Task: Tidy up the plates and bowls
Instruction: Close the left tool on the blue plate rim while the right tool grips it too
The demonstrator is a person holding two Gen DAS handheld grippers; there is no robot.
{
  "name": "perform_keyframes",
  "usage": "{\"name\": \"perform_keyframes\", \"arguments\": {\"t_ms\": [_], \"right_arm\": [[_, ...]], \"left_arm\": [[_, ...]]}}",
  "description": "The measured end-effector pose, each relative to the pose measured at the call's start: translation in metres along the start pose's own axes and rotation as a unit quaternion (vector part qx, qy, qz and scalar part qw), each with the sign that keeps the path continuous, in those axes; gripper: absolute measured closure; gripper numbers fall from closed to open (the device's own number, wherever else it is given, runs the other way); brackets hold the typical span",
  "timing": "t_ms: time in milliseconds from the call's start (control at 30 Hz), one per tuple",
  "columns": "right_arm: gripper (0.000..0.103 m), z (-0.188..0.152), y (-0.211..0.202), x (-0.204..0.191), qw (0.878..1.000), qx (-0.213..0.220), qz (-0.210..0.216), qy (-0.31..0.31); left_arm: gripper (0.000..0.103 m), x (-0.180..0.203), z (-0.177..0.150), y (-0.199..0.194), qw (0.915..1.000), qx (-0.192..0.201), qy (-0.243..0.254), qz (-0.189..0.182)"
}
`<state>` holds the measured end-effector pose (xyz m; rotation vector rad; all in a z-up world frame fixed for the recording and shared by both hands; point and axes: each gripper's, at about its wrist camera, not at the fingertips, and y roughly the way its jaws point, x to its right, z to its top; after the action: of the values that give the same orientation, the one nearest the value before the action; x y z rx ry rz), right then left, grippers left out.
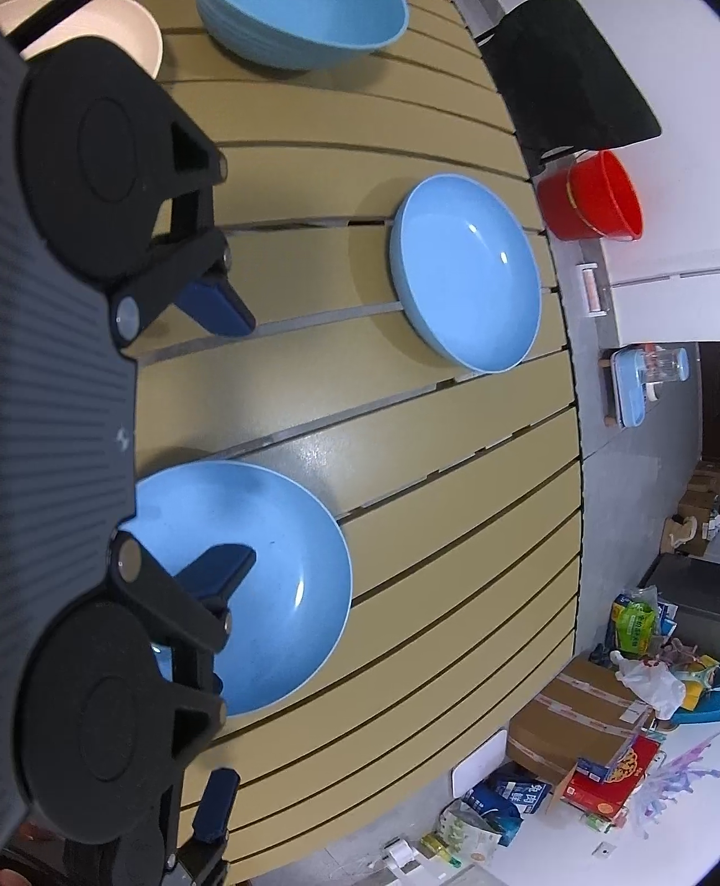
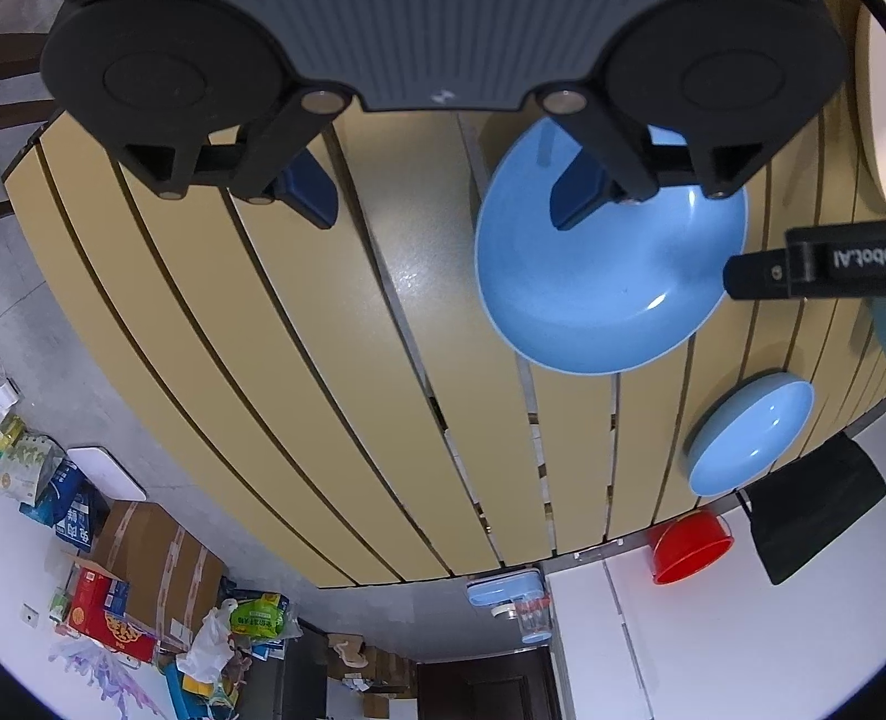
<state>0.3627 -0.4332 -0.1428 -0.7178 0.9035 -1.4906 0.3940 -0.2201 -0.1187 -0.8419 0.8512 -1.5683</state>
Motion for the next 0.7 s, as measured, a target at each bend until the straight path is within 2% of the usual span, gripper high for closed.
{"name": "perform_keyframes", "arguments": {"t_ms": [333,433,500,567,700], "right_arm": [[0.044,0.004,0.013,0.005,1.0,-0.009,0.007,0.012],[0.052,0.005,0.016,0.005,1.0,-0.012,0.012,0.017],[0.055,0.005,0.018,0.005,1.0,-0.012,0.013,0.019],[0.064,0.006,0.019,0.005,1.0,-0.012,0.017,0.022],[0.071,0.006,0.021,0.006,0.999,-0.013,0.03,0.033]], "left_arm": [[0.052,0.002,0.002,0.02,0.9995,-0.026,-0.006,-0.015],[0.056,0.0,0.003,0.024,0.9992,-0.029,-0.013,-0.023],[0.063,-0.003,0.003,0.026,0.9989,-0.031,-0.017,-0.029],[0.071,-0.005,0.004,0.028,0.9988,-0.035,-0.018,-0.03],[0.082,-0.006,0.004,0.032,0.9983,-0.039,-0.022,-0.039]]}}
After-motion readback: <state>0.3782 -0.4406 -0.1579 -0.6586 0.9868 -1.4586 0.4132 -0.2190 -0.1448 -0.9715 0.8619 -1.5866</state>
